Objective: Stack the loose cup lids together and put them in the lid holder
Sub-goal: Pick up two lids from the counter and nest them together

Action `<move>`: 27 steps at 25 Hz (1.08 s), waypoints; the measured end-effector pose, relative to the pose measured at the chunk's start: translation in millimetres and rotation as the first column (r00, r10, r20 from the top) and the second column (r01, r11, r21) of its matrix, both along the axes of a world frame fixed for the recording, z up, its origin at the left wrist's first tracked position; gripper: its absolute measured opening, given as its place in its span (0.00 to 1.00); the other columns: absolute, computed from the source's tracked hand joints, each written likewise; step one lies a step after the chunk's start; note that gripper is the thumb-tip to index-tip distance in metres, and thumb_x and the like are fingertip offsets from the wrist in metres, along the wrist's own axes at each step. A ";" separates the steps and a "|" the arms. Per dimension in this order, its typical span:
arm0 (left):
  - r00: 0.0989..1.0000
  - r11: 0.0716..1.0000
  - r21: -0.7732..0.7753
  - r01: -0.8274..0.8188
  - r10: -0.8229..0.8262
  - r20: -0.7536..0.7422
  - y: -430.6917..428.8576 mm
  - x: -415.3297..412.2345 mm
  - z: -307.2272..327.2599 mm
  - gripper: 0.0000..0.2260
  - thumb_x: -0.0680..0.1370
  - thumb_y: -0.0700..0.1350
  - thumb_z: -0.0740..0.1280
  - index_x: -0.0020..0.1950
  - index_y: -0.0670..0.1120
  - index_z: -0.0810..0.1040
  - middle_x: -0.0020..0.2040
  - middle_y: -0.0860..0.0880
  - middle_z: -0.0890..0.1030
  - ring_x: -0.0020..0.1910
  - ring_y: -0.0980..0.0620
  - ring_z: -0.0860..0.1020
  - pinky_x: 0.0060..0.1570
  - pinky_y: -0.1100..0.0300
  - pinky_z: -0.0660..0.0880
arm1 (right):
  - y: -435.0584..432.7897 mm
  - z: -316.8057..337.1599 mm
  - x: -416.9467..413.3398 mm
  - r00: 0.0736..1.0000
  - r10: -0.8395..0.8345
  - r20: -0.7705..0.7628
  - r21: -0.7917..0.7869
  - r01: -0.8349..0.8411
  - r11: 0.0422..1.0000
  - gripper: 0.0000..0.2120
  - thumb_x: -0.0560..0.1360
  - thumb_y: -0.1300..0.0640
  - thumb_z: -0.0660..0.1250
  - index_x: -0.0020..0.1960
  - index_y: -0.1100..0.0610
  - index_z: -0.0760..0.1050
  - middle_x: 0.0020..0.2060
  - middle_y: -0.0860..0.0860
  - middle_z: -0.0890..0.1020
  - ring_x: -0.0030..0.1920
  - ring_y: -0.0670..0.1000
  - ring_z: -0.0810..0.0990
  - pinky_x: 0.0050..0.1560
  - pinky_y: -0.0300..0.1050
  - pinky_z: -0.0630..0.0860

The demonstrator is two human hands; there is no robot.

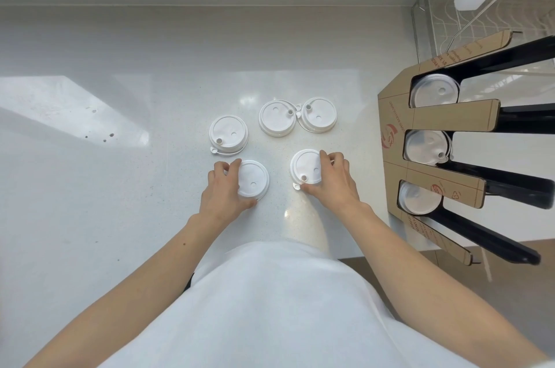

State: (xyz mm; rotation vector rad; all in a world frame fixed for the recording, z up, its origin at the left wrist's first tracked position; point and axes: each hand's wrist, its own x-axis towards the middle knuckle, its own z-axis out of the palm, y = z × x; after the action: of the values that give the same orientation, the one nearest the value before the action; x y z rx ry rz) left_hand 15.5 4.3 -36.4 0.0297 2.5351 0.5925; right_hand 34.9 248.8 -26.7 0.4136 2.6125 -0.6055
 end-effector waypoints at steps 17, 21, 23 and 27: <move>0.900 0.771 0.465 -0.435 0.374 0.223 8.7 -8.2 15.9 0.39 0.66 0.48 0.82 0.73 0.54 0.68 0.65 0.45 0.75 0.52 0.53 0.78 0.55 0.54 0.75 | 0.2 19.2 -1.5 0.915 -0.388 0.107 -0.637 0.363 0.680 0.39 0.60 0.54 0.84 0.66 0.44 0.69 0.58 0.49 0.77 0.58 0.53 0.79 0.53 0.44 0.75; 0.779 0.518 0.583 -0.626 0.390 0.490 7.6 -9.1 18.7 0.43 0.60 0.42 0.83 0.72 0.56 0.71 0.64 0.43 0.76 0.62 0.46 0.78 0.62 0.53 0.76 | -0.1 26.4 -3.9 0.880 -0.414 0.234 -0.769 0.428 0.475 0.38 0.61 0.61 0.83 0.65 0.42 0.72 0.58 0.54 0.78 0.60 0.55 0.80 0.54 0.45 0.77; 0.750 0.433 0.613 -0.661 0.359 0.555 6.7 -10.5 20.2 0.42 0.59 0.40 0.82 0.71 0.54 0.72 0.63 0.43 0.77 0.64 0.44 0.78 0.66 0.49 0.76 | -1.0 29.7 -5.4 0.861 -0.397 0.318 -0.834 0.454 0.315 0.38 0.61 0.66 0.81 0.66 0.45 0.74 0.60 0.58 0.78 0.58 0.57 0.82 0.56 0.49 0.81; 0.709 0.272 0.655 -0.705 0.277 0.648 1.7 -13.4 24.9 0.39 0.60 0.34 0.81 0.69 0.51 0.75 0.63 0.40 0.79 0.61 0.44 0.80 0.58 0.56 0.78 | -0.7 33.9 -8.1 0.826 -0.345 0.446 -0.874 0.485 0.031 0.35 0.68 0.72 0.75 0.71 0.55 0.71 0.55 0.60 0.81 0.48 0.53 0.85 0.46 0.40 0.80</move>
State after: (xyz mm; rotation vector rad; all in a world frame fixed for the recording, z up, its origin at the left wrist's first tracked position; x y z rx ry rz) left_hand 2.1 6.1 -11.5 -0.5265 1.4637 1.9308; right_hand 26.8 248.1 7.2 0.7052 1.3186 -2.2082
